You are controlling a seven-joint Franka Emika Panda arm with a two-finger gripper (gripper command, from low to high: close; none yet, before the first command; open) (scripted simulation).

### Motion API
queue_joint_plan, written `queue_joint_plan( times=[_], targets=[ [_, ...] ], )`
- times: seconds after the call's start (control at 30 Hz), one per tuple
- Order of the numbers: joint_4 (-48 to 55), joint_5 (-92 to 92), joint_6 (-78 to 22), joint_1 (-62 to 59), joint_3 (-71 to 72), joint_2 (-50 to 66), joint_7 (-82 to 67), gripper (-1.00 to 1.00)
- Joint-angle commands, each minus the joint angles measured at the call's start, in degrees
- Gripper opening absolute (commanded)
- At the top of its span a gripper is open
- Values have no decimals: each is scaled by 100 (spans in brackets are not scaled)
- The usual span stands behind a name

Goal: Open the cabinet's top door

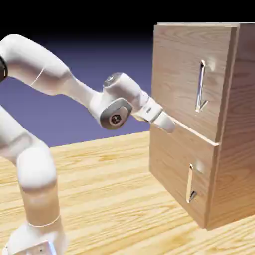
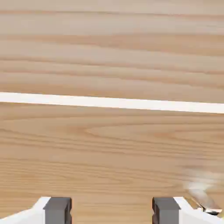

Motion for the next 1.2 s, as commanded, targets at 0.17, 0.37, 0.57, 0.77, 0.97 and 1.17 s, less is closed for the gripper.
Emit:
queue_joint_plan(
  times=[0.17,0.37,0.57,0.77,0.97,1.17],
  targets=[
    [236,-1496,-109,557,-624,-355,-950,0],
    [473,-2991,-217,1113,-1249,-710,-1899,0],
    [709,-4486,-326,1670,-1873,-1065,-2848,0],
    [946,-5982,-434,2226,-2497,-1420,-3798,0],
    [1182,-7477,-543,2783,-3122,-1775,-4747,0],
    [1419,-8972,-651,3339,-3746,-2130,-5697,0]
  ],
)
